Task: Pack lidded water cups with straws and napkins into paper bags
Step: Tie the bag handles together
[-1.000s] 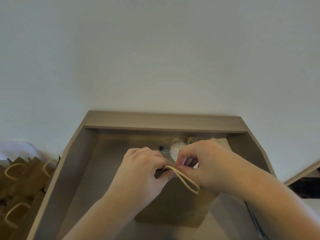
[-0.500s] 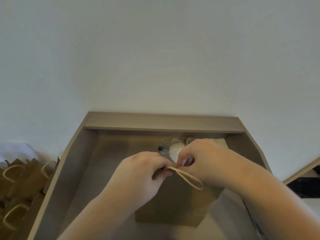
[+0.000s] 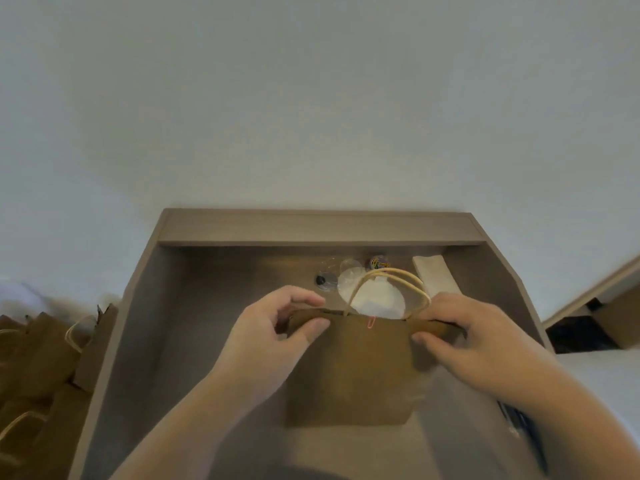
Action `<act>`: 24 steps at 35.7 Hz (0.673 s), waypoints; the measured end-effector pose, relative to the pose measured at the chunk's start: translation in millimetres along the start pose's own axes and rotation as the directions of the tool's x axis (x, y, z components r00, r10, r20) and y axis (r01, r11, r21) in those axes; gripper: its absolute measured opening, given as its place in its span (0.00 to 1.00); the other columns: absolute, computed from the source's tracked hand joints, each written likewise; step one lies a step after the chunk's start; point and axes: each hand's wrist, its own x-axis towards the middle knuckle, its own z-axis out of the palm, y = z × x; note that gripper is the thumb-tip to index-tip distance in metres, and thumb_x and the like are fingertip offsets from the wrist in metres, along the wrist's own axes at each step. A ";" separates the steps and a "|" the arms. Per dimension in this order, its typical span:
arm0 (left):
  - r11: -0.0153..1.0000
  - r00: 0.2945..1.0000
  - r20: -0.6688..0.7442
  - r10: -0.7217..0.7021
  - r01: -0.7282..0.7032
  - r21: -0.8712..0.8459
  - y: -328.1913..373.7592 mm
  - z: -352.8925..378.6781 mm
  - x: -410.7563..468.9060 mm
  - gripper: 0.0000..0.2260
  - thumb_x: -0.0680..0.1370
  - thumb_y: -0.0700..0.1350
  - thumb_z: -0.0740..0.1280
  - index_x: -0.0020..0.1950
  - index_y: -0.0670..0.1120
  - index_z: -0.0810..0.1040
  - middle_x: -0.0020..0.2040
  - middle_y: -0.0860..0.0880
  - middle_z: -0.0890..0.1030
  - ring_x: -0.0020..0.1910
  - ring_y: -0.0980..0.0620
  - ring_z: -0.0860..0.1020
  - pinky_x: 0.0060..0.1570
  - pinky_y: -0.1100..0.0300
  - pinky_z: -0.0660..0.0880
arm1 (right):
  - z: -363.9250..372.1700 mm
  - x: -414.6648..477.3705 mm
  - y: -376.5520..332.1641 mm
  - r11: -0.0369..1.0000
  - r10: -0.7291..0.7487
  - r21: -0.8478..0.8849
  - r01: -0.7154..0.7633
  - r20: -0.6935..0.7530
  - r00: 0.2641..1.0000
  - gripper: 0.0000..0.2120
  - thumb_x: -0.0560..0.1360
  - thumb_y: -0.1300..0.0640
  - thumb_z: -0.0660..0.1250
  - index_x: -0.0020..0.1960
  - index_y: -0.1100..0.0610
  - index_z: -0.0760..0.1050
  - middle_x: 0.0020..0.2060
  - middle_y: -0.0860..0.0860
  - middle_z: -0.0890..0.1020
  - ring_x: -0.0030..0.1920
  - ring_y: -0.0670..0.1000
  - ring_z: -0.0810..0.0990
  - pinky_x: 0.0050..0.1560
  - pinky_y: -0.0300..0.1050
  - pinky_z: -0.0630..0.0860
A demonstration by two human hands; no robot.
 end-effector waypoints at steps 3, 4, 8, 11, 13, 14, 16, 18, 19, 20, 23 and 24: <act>1.000 1.000 -0.002 0.004 -0.004 -0.009 1.6 2.8 1.2 0.08 0.79 0.52 0.73 0.52 0.68 0.82 0.46 0.64 0.85 0.49 0.63 0.82 0.46 0.65 0.75 | -0.8 -3.5 -1.5 0.998 0.007 0.063 -0.005 -0.026 1.000 0.16 0.78 0.57 0.77 0.47 0.33 0.83 0.48 0.36 0.85 0.53 0.43 0.83 0.54 0.39 0.76; 1.000 1.000 -0.014 -0.002 0.001 -0.021 2.4 4.2 0.5 0.08 0.80 0.52 0.72 0.52 0.68 0.82 0.46 0.63 0.85 0.49 0.63 0.82 0.46 0.64 0.75 | -0.6 -4.6 -2.4 0.996 0.002 0.084 -0.001 -0.018 1.000 0.17 0.78 0.58 0.77 0.47 0.33 0.84 0.47 0.37 0.85 0.53 0.43 0.83 0.53 0.40 0.77; 0.991 0.992 -0.124 -0.016 0.000 -0.130 12.1 17.2 -11.8 0.05 0.77 0.54 0.72 0.51 0.65 0.83 0.45 0.60 0.86 0.47 0.59 0.83 0.44 0.62 0.80 | -9.8 -10.6 -3.8 0.984 -0.053 0.173 0.054 -0.006 0.999 0.13 0.78 0.56 0.76 0.47 0.35 0.86 0.46 0.41 0.86 0.52 0.46 0.84 0.50 0.39 0.78; 0.970 0.965 -0.258 -0.048 -0.017 -0.244 26.5 25.5 -26.6 0.09 0.73 0.59 0.69 0.51 0.63 0.84 0.44 0.57 0.86 0.45 0.57 0.84 0.43 0.67 0.80 | -25.6 -11.5 -3.7 0.912 -0.093 0.398 0.100 -0.037 0.995 0.05 0.74 0.47 0.74 0.48 0.40 0.88 0.45 0.49 0.88 0.48 0.50 0.87 0.47 0.40 0.83; 0.957 0.946 -0.317 -0.064 -0.032 -0.288 37.8 29.2 -36.7 0.09 0.72 0.60 0.70 0.50 0.63 0.85 0.44 0.55 0.87 0.45 0.57 0.84 0.43 0.67 0.80 | -30.9 -8.2 -3.9 0.809 -0.102 0.577 0.106 -0.040 0.994 0.03 0.74 0.47 0.77 0.46 0.44 0.88 0.42 0.53 0.88 0.44 0.53 0.88 0.45 0.44 0.86; 0.949 0.935 -0.348 -0.068 -0.046 -0.311 42.4 32.2 -41.4 0.09 0.72 0.59 0.70 0.49 0.62 0.85 0.44 0.54 0.87 0.44 0.57 0.84 0.43 0.67 0.81 | -31.3 -5.9 -1.9 0.722 -0.095 0.686 0.090 -0.031 0.995 0.04 0.73 0.48 0.81 0.44 0.47 0.88 0.41 0.54 0.88 0.42 0.53 0.88 0.42 0.46 0.86; 0.941 0.892 -0.441 -0.098 -0.062 -0.333 50.1 39.1 -56.7 0.08 0.73 0.59 0.70 0.49 0.61 0.86 0.44 0.53 0.87 0.44 0.57 0.84 0.42 0.68 0.80 | -22.4 -1.9 6.2 0.499 -0.068 0.867 -0.018 0.060 0.996 0.11 0.65 0.51 0.85 0.43 0.50 0.86 0.39 0.53 0.86 0.38 0.53 0.87 0.35 0.47 0.85; 0.936 0.865 -0.489 -0.114 -0.072 -0.345 55.5 41.0 -68.7 0.08 0.74 0.58 0.70 0.49 0.60 0.86 0.45 0.53 0.87 0.45 0.58 0.84 0.44 0.68 0.80 | -12.5 0.6 11.2 0.392 -0.069 0.917 -0.074 0.110 0.992 0.17 0.61 0.47 0.87 0.43 0.51 0.86 0.38 0.54 0.85 0.37 0.54 0.86 0.33 0.47 0.84; 0.945 0.839 -0.528 -0.130 -0.057 -0.323 57.0 43.5 -77.1 0.08 0.74 0.58 0.70 0.50 0.61 0.86 0.45 0.53 0.87 0.45 0.57 0.85 0.45 0.68 0.80 | -8.4 1.7 13.2 0.388 -0.121 0.918 -0.080 0.137 0.983 0.21 0.60 0.42 0.88 0.45 0.53 0.86 0.39 0.55 0.85 0.38 0.55 0.86 0.35 0.48 0.84; 0.959 0.803 -0.578 -0.146 -0.028 -0.281 57.7 44.2 -88.9 0.08 0.74 0.59 0.69 0.50 0.62 0.86 0.46 0.54 0.87 0.47 0.57 0.85 0.46 0.68 0.80 | -5.1 1.6 11.2 0.412 -0.188 0.909 -0.064 0.153 0.970 0.25 0.61 0.38 0.87 0.48 0.53 0.87 0.40 0.56 0.85 0.40 0.56 0.86 0.37 0.47 0.85; 0.969 0.697 -0.691 -0.193 0.026 -0.244 59.9 38.2 -128.0 0.07 0.77 0.63 0.72 0.51 0.64 0.85 0.46 0.55 0.87 0.48 0.56 0.85 0.47 0.59 0.82 | 2.3 5.5 0.5 0.528 -0.357 0.847 0.059 0.159 0.920 0.24 0.69 0.36 0.81 0.55 0.53 0.88 0.45 0.55 0.88 0.45 0.55 0.88 0.43 0.45 0.86; 0.970 0.665 -0.719 -0.203 0.034 -0.242 61.7 33.3 -143.1 0.07 0.77 0.62 0.73 0.52 0.62 0.86 0.46 0.54 0.87 0.48 0.54 0.85 0.49 0.55 0.82 | 5.9 6.1 -7.4 0.553 -0.400 0.827 0.102 0.157 0.903 0.21 0.72 0.38 0.80 0.56 0.52 0.88 0.46 0.54 0.88 0.46 0.54 0.88 0.44 0.44 0.86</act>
